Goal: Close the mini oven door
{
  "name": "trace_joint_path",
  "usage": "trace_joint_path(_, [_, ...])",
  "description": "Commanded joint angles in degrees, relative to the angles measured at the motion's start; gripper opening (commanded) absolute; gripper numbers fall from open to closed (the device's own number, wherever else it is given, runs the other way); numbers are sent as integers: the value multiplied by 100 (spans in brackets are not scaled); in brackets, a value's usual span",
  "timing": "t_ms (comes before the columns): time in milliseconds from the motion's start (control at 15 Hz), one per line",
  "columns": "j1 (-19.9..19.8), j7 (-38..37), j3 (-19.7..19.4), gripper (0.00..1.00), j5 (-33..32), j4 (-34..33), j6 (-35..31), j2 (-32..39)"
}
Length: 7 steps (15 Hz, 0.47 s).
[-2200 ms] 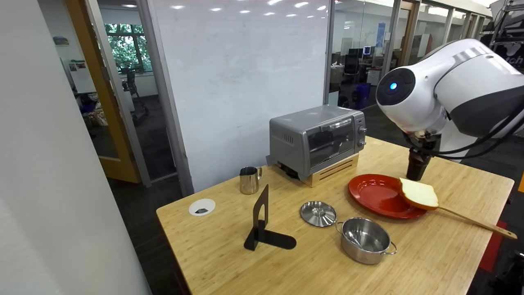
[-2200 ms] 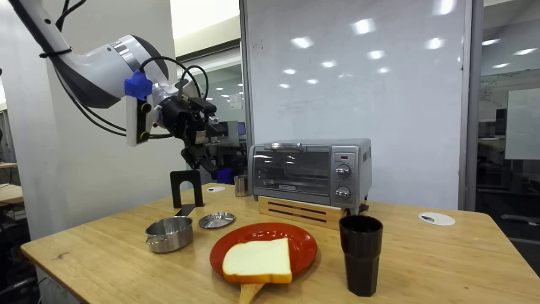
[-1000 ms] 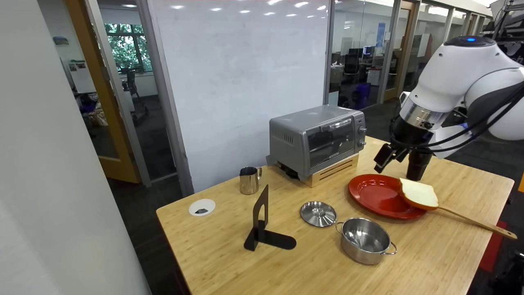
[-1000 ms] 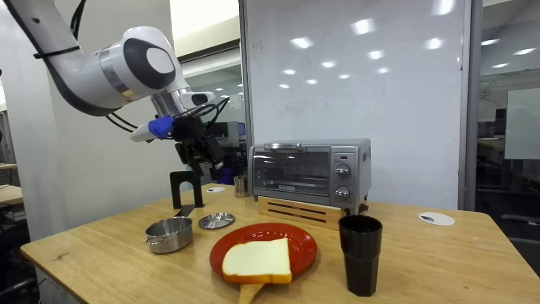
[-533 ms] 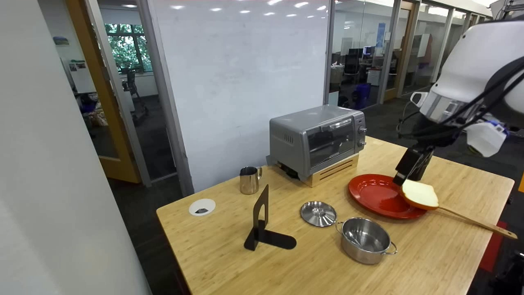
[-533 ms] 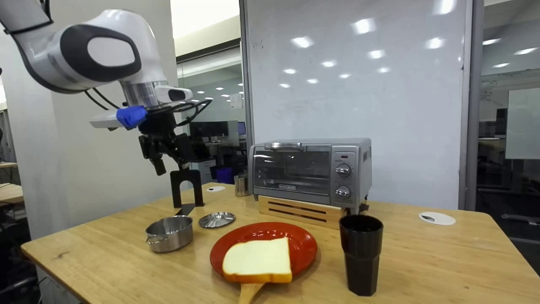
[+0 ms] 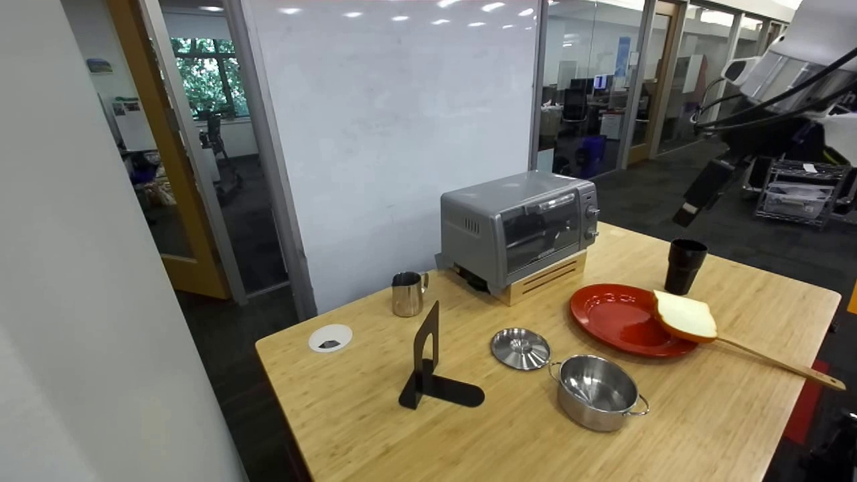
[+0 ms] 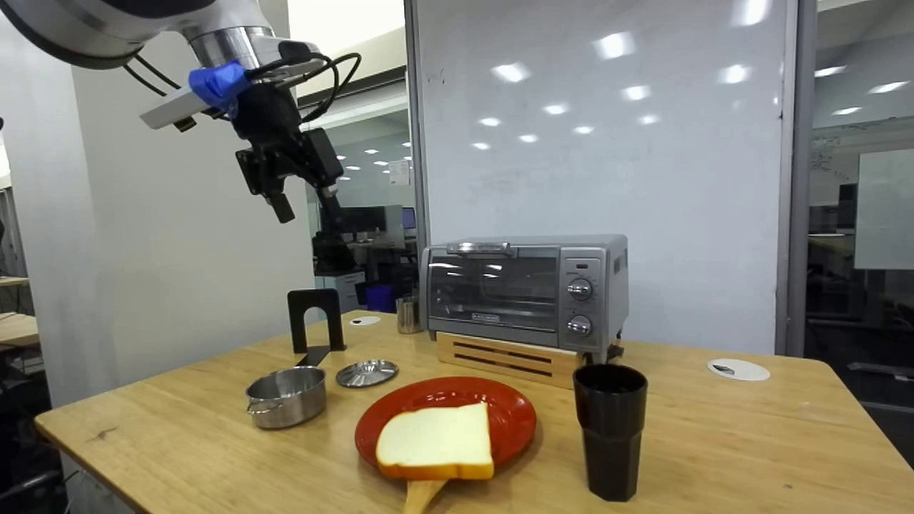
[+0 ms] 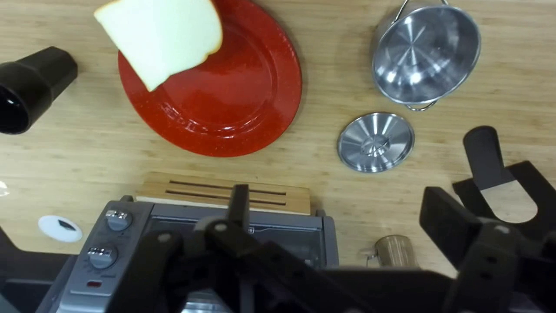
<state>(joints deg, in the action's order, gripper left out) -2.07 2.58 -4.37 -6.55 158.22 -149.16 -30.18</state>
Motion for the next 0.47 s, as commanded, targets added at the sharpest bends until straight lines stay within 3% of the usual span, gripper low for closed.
trace_joint_path(0, [-88,66,66,100,1,-6,-1,-77])
trace_joint_path(400, [-91,71,75,100,-1,-5,3,-120])
